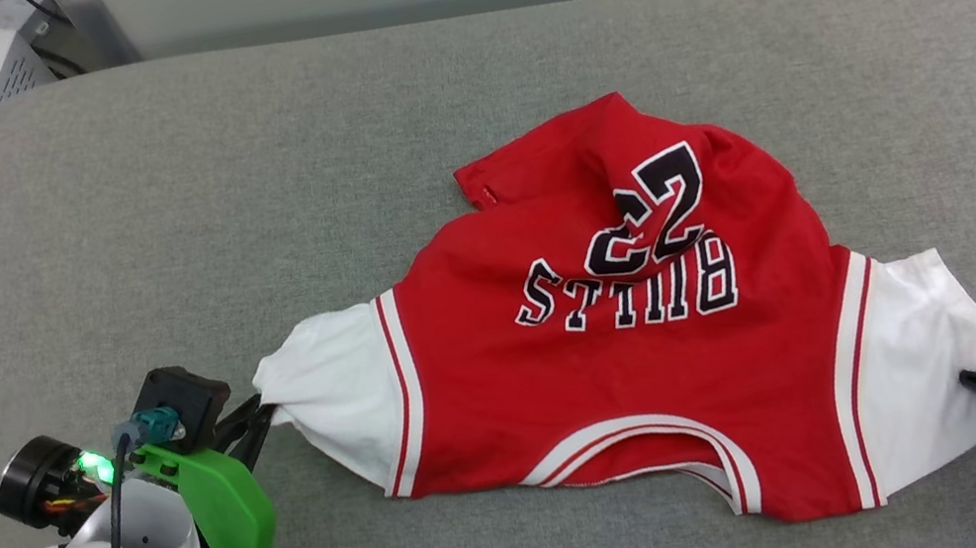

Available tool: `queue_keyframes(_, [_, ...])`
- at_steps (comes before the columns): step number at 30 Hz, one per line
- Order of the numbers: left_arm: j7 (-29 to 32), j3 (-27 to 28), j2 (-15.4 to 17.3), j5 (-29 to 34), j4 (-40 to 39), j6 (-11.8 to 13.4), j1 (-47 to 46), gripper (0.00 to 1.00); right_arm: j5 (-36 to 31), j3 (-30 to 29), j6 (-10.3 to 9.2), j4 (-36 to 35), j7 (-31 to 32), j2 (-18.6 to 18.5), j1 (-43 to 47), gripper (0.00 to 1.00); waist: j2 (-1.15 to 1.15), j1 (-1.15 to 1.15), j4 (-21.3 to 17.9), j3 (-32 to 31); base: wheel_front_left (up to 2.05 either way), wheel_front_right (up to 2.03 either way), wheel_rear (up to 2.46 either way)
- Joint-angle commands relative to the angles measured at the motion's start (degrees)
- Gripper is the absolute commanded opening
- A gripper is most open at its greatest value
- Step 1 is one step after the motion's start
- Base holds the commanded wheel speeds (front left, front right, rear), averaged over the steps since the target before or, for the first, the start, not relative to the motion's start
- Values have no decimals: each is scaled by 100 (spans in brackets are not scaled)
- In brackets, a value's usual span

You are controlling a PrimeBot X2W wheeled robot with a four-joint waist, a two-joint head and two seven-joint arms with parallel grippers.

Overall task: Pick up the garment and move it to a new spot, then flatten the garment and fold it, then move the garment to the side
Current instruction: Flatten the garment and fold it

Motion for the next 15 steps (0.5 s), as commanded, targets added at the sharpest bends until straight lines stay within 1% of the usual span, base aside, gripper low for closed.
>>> queue_keyframes(1, [-89,53,21,-39,-62,11,73,0,25,-30,2,-58,-175,44,-45,0,0,0,-93,-313,0,0,0])
queue_keyframes(6, [-329,293,220,-80,-470,157,73,0,139,-632,2,-563,-681,-149,-61,0,0,0,-144,-670,0,0,0])
queue_keyframes(10, [-457,543,445,-62,-1032,297,-46,0,153,-1298,2,-1129,-821,-258,-22,0,0,0,-158,-886,0,0,0])
queue_keyframes(15, [-570,891,582,48,-1623,396,-508,0,131,-2181,2,-1920,-820,-267,-27,0,0,0,-128,-1044,0,0,0])
